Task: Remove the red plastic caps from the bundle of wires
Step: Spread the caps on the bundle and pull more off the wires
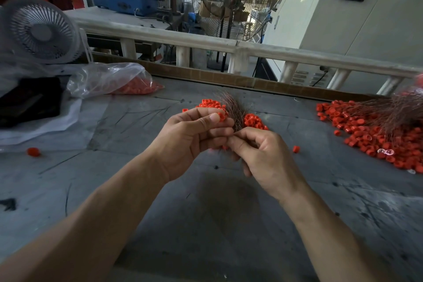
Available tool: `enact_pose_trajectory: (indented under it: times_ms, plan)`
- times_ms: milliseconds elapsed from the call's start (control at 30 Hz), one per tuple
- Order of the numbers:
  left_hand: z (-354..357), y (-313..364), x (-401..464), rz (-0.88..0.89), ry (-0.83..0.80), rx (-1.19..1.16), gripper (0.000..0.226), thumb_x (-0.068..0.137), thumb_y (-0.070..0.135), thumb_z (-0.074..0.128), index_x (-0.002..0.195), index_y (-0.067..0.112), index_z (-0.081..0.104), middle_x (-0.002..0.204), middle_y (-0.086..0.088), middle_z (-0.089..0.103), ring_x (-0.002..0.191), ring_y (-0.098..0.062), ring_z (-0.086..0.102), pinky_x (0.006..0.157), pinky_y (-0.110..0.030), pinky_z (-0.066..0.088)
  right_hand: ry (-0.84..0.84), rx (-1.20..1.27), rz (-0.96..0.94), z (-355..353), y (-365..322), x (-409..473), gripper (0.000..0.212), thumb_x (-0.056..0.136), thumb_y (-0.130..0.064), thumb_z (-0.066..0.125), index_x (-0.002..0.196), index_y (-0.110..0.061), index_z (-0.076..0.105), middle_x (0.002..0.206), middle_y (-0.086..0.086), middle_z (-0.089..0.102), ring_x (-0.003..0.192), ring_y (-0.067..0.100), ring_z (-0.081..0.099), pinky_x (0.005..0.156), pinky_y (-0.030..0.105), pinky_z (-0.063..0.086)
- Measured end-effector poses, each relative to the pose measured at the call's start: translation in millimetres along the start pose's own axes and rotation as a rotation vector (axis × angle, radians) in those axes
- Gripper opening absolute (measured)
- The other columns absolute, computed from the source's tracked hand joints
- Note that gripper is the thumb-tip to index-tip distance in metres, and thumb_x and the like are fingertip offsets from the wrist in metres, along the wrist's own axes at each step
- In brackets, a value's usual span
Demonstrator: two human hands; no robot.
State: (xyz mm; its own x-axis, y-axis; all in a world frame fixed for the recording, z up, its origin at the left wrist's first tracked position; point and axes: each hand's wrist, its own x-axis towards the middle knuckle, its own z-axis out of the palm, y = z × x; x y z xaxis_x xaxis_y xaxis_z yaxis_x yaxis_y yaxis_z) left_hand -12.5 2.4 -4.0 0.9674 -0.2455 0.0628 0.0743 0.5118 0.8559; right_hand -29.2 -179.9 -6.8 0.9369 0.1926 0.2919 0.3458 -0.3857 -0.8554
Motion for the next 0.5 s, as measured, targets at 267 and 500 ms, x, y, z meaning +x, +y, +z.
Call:
enact_pose_trajectory:
  times_ms: [267,500]
  plan:
    - [-2.1,-1.1,0.9,0.0,-0.008,0.064,0.024,0.088,0.012,0.066,0.11,0.004,0.066,0.109,-0.02,0.072,0.079,-0.019,0.069,0.072,-0.034,0.057,0.072,0.143,0.035,1.7,3.7,2.7,0.007,0.095,-0.021,0.072,0.089,-0.021,0.076,0.071,0.0,0.076,0.044,0.01,0.055,0.045,0.017,0.042]
    - [0.8,-1.6,-0.9,0.001,0.02,0.085,0.027,0.082,0.012,0.068,0.108,0.004,0.068,0.095,-0.012,0.068,0.073,-0.016,0.062,0.068,-0.033,0.054,0.092,0.276,0.047,2.4,6.5,4.7,0.012,0.097,-0.018,0.069,0.085,-0.015,0.072,0.07,0.009,0.075,0.042,0.015,0.053,0.04,0.015,0.038]
